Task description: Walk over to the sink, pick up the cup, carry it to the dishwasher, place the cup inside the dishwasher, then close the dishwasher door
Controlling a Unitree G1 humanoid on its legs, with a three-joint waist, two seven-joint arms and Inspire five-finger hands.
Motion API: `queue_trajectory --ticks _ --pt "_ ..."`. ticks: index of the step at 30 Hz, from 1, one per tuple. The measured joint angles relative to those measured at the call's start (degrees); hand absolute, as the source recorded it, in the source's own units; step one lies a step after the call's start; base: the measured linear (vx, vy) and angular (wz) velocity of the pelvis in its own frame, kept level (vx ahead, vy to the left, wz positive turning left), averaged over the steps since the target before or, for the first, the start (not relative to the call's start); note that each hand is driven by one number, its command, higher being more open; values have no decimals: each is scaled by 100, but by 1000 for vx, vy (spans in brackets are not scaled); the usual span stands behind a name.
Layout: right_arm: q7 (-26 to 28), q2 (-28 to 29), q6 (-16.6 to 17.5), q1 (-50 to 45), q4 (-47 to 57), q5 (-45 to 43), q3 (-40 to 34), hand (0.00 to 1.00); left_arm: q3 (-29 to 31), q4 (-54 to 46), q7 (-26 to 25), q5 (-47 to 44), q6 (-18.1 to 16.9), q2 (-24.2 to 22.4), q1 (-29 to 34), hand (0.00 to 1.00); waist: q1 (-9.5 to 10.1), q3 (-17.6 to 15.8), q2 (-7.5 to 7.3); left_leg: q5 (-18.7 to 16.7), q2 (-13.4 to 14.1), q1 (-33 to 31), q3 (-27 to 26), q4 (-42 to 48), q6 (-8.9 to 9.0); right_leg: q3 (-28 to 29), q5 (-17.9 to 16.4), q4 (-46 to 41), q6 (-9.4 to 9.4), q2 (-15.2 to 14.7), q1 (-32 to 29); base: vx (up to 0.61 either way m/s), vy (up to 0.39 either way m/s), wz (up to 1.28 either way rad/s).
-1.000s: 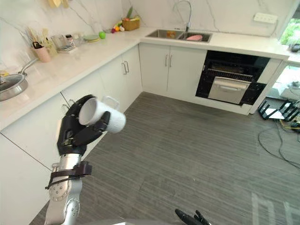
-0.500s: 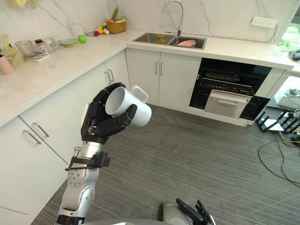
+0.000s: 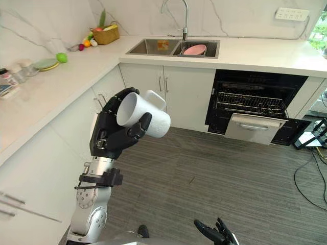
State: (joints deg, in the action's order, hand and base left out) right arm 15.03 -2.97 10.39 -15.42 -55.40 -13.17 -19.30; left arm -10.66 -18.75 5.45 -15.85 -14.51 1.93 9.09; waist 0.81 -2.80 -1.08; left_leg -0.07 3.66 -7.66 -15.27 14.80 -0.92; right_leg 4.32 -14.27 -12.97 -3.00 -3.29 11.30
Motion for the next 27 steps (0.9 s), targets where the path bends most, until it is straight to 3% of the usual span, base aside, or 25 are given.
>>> queue_trajectory --ticks 1,2,3,4,5,6,7,8,9,10,12,13,15,16,17,18,19,21,23,24,25,26,27 --pt "-6 199 -31 47 -26 38 -7 100 55 222 9 -4 -49 131 -36 0 59 -38 -97 -455 116 -227 -144 959 83 47 152 -239 -28 28 134 404 133 -44" --pt "-6 258 -22 -25 -63 37 -59 100 30 370 38 -7 -98 155 -50 0 38 12 -119 -538 62 -235 -137 972 107 -6 150 -541 -31 13 119 264 144 -16" --pt "54 258 -13 -139 -162 -47 -281 100 -64 546 146 -23 -99 156 -47 0 -42 142 21 -473 44 -121 17 504 -136 -245 156 -1474 -50 148 -168 192 162 2" --pt "-75 337 -16 -92 -275 -71 -387 100 -112 596 279 -125 -71 317 -55 0 -76 192 -188 -712 -168 203 -128 400 -156 -293 264 -2853 -247 -158 -687 220 135 -8" --pt "-160 367 -8 -77 -304 -100 -393 100 -117 578 343 -154 -67 375 -38 0 -46 159 -323 -823 -304 434 -229 258 -183 -336 579 -3539 -458 -389 -982 275 99 -41" --pt "-250 355 31 -136 -295 -133 -398 100 -175 572 405 -212 -64 410 7 0 -50 145 -370 -904 -429 827 -372 -23 -208 -510 1265 -4581 -312 -652 -1497 296 73 -58" --pt "-272 351 65 -172 -248 -122 -377 100 -243 572 397 -221 -59 395 6 0 -61 129 -300 -980 -406 1030 -449 -156 -197 -561 1107 -4981 -91 -672 -1867 286 97 -51" --pt "-297 357 130 -223 -228 -115 -322 100 -339 572 375 -221 -60 393 -1 0 -138 135 -259 -1047 -342 1168 -476 -252 -176 -689 843 -5044 4 -632 -2175 374 104 -28" --pt "-311 366 203 -239 -217 -137 -286 100 -455 567 362 -217 -63 399 -36 0 -250 135 -135 -1044 -230 1341 -496 -327 -117 -927 528 -4798 -40 -535 -2463 450 73 -17" --pt "-352 418 336 -234 -172 -151 -281 100 -534 569 347 -212 -40 404 -65 0 -364 102 -118 -1065 -145 1578 -543 -448 -75 -1212 300 -4242 -76 -449 -2628 481 36 -15" --pt "-410 470 477 -295 -75 -202 -277 100 -627 575 316 -214 54 398 -131 0 -424 70 -78 -1131 26 1828 -575 -528 39 -1618 212 -3256 -5 -305 -2651 363 -38 -16" --pt "-432 493 558 -338 -23 -204 -271 100 -662 575 313 -221 98 394 -186 0 -436 51 -50 -1227 160 2009 -598 -539 199 -1811 253 -2398 40 -163 -2594 448 -110 -17" --pt "-480 496 607 -376 13 -205 -187 100 -638 576 309 -223 110 375 -208 0 -431 36 -65 -1395 260 2310 -661 -534 457 -1858 777 -1128 210 -13 -2463 457 -141 -21" --pt "-513 484 628 -488 47 -201 23 100 -587 563 313 -223 110 377 -202 0 -408 42 -200 -1573 154 2519 -736 -485 598 -1822 1854 -602 429 -93 -2390 477 -179 -37" --pt "-453 301 597 -458 29 -237 138 100 -515 651 309 -222 105 216 -141 0 -385 54 -7 -1813 320 2647 -777 -347 699 -1827 1429 -796 690 64 -2362 467 -171 -38" --pt "-467 169 597 -429 34 -227 238 100 -499 696 308 -219 108 152 -109 0 -393 30 76 -1835 444 2638 -784 -279 731 -1818 1400 -779 690 177 -2335 484 -216 -39" --pt "-553 67 571 -318 12 -227 336 100 -507 744 304 -218 107 92 -115 0 -372 26 231 -1831 562 2585 -811 -121 728 -1785 1313 -673 740 330 -2313 382 -214 -29" --pt "-620 23 514 -232 9 -237 413 100 -573 754 272 -211 106 113 -111 0 -342 -18 220 -1733 694 2524 -800 197 695 -1740 1072 -678 747 464 -2287 286 -214 -29" --pt "-656 23 478 -201 18 -239 429 100 -633 754 237 -209 106 139 -94 0 -308 -132 189 -1584 981 2277 -701 1322 590 -1684 852 -633 849 590 -1999 213 -173 -24" --pt "-675 17 469 -203 68 -245 361 100 -668 751 223 -209 105 127 -95 0 -309 -218 226 -1189 1306 1789 -465 2676 390 -1655 791 -538 916 709 -1734 175 -164 -28" --pt "-709 -5 466 -265 185 -247 343 100 -696 731 211 -200 98 101 -77 0 -282 -255 251 -263 1585 1152 -106 3924 173 -1572 744 -403 961 864 -1544 147 -141 -34" --pt "-730 -10 468 -294 263 -258 360 100 -723 706 203 -185 85 89 -71 0 -235 -262 304 -46 1676 823 93 4468 222 -1506 729 -345 987 934 -1435 177 -89 -53" --pt "-764 -40 468 -318 355 -282 357 100 -766 667 197 -94 71 69 -64 0 -162 -265 363 -112 1742 254 320 5259 242 -1365 707 -252 1021 1038 -1306 206 -46 -59"
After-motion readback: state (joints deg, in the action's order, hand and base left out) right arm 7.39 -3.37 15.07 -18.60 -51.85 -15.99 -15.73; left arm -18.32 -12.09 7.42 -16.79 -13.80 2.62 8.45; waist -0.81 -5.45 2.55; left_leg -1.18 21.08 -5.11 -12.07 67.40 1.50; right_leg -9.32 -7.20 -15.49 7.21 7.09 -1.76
